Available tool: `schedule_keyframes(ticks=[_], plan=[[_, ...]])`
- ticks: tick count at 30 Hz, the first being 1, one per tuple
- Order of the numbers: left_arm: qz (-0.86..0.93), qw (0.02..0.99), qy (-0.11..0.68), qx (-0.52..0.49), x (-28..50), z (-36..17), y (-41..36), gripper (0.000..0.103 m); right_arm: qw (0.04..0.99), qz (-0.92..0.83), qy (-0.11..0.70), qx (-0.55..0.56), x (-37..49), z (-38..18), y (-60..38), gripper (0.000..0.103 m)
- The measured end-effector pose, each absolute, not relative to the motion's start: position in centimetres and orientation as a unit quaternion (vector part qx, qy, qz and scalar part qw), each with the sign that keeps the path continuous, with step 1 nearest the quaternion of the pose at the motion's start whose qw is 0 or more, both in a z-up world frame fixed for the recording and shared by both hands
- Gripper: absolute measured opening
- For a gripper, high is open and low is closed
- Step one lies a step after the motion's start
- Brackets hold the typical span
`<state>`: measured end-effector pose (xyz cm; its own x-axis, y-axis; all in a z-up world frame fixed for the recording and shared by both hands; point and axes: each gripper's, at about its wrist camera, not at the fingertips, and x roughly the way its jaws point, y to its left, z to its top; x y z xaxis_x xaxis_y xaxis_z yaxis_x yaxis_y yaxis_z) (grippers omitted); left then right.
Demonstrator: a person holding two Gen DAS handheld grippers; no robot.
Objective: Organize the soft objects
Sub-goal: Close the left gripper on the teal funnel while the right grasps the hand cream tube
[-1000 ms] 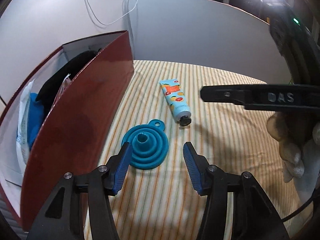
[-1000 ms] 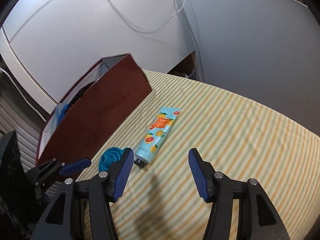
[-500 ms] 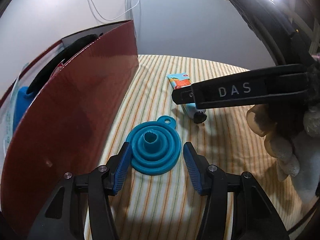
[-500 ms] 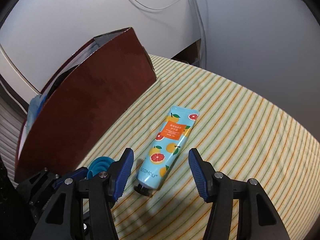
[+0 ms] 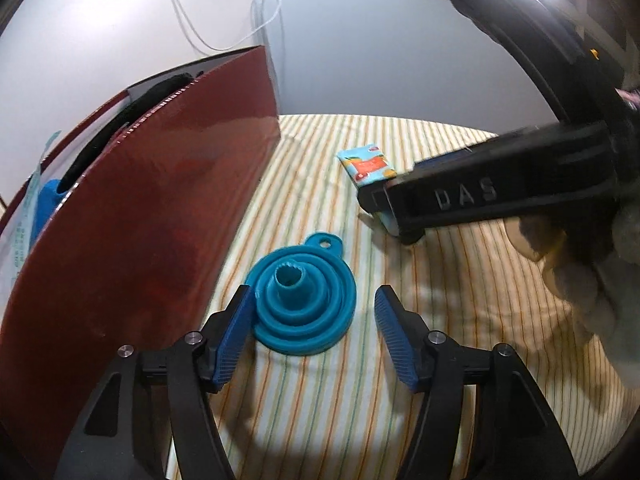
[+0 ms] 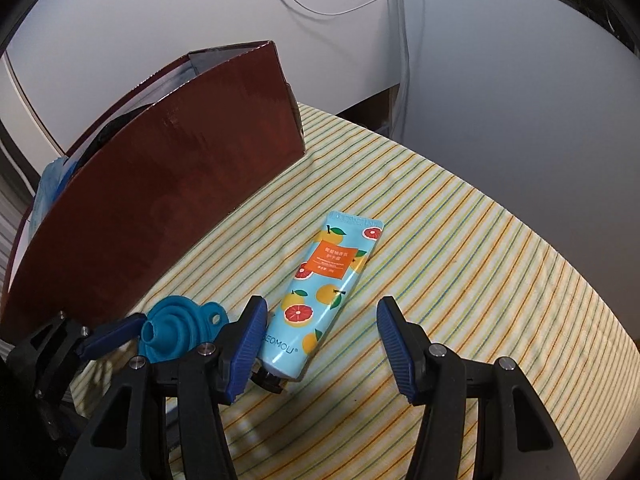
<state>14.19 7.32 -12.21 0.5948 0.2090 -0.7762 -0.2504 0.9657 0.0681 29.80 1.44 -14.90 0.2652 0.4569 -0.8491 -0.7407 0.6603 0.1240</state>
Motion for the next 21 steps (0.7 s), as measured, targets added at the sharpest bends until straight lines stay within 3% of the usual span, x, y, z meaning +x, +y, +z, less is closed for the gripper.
schedule_keyframes(ticks=[21], plan=[[0.122, 0.891, 0.435, -0.034, 15.2, -12.9, 8.3, 0.059, 0.780, 0.379, 0.474, -0.153, 28.9, -14.6, 1.1, 0.054]])
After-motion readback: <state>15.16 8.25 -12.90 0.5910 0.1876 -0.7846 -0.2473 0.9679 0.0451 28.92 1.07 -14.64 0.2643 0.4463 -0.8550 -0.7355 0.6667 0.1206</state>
